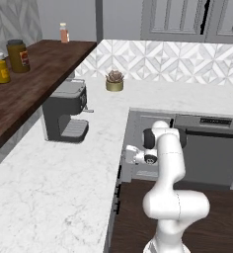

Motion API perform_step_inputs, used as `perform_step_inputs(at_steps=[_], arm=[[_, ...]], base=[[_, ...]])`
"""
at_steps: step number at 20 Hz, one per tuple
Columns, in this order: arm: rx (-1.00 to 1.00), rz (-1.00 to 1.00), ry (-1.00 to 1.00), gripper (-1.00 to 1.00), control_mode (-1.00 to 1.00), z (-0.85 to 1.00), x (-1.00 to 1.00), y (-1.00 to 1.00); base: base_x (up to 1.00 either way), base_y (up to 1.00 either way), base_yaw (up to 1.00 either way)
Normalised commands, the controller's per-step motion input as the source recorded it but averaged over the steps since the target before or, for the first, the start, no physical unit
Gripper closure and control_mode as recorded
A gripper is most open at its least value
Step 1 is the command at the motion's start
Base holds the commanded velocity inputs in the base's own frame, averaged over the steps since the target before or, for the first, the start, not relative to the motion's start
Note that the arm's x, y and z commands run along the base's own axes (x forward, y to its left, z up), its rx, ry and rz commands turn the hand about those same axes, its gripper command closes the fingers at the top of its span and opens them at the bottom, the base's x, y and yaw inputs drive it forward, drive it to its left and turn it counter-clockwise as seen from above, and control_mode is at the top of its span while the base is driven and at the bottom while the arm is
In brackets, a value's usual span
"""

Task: Take a straw from the drawer in front and place it inside the glass cup on the dining counter.

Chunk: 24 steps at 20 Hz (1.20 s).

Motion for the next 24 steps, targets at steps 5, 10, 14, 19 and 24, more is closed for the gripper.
perform_step_inputs(at_steps=[5,10,14,19,24], arm=[[0.00,0.00,0.00,-1.00,-1.00,0.10,0.00,0.10],[0.00,0.00,0.00,-1.00,-1.00,0.36,0.00,0.17],[0.00,0.00,0.00,-1.00,-1.00,0.18,0.00,0.27],[-0.01,0.00,0.05,1.00,-1.00,0.00,0.00,0.46],[0.00,0.00,0.03,1.00,-1.00,0.00,0.00,0.11]], base=[[0.00,0.00,0.00],[0.00,0.00,0.00],[0.00,0.00,0.00],[0.00,0.00,0.00],[0.00,0.00,0.00]])
